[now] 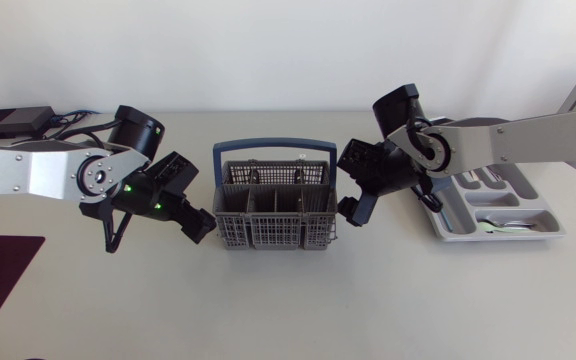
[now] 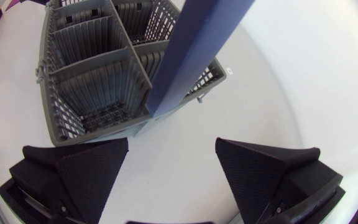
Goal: Sort the cutlery from the basket into the organizer compartments.
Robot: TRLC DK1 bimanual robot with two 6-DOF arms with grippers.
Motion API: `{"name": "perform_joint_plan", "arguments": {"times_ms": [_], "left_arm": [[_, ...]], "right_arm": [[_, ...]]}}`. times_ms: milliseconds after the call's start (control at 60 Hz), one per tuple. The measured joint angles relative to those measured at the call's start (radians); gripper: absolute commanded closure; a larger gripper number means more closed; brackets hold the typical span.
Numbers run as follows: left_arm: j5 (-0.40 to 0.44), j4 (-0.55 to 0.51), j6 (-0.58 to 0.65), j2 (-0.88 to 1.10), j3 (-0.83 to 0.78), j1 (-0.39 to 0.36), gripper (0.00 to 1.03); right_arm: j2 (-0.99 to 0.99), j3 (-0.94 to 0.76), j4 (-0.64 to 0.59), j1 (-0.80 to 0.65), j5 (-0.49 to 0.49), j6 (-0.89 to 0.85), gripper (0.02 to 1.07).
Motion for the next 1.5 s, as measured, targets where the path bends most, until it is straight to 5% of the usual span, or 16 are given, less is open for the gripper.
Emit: {"name": "perform_joint_plan", "arguments": {"times_ms": [383,600,1033,1500], "left_arm": [[0.016,0.002,0.003,-0.001,0.0,0.019,0.05],[0.023,0.013,0.004,-0.066,-0.003,0.092,0.05],[0.072,0.003,0.014,-0.412,-0.087,0.252,0.05],[0.076,0.023,0.01,-0.763,-0.239,0.265,0.05]], "right_arm": [[-0.003,-0.017,0.013,0.004,0.039,0.007,0.06],[-0.074,-0.073,0.013,-0.004,0.061,0.007,0.06],[-0.44,-0.219,-0.019,-0.102,0.091,0.006,0.06],[-0.817,-0.344,-0.048,-0.262,0.086,0.154,0.06]]}}
